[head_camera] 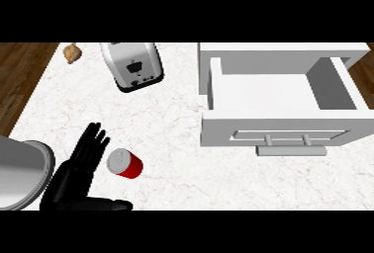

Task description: Pick up the can, place it into the drawer and close the drawer

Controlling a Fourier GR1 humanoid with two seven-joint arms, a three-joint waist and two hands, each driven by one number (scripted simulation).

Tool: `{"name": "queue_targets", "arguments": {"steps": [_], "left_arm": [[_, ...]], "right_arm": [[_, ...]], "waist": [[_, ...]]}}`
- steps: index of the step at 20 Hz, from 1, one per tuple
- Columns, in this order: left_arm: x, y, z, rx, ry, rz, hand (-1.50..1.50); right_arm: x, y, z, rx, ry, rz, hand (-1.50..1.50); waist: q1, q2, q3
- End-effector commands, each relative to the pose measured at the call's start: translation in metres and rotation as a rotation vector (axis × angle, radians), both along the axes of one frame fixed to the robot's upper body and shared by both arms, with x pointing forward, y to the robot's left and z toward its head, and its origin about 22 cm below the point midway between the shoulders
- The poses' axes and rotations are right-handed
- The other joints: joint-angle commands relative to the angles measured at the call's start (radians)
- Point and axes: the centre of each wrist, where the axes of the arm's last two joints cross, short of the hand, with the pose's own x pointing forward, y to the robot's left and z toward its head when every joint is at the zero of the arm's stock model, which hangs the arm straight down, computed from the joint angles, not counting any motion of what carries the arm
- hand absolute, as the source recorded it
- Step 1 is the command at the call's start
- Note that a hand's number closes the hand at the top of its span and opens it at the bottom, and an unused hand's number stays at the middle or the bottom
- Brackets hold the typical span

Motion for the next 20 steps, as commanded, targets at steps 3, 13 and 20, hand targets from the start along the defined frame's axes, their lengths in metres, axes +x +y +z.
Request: {"name": "queue_targets", "arguments": {"steps": [3,13,20], "left_arm": [[-0.001,0.008,-0.027,0.024,0.002,0.044,-1.50],[-0.005,0.029,-0.098,0.022,0.060,0.091,-1.50],[-0.002,0.030,-0.120,0.045,0.073,0.071,-1.50]], "right_arm": [[0.002,0.003,-0.012,0.017,0.012,0.005,-1.50],[-0.016,0.007,0.004,0.009,0.001,0.001,-1.50],[-0.008,-0.019,-0.002,-0.021,-0.001,-0.003,-1.50]], "waist": [[0.002,0.000,0.000],[-0.001,0.000,0.000],[0.001,0.000,0.000]]}}
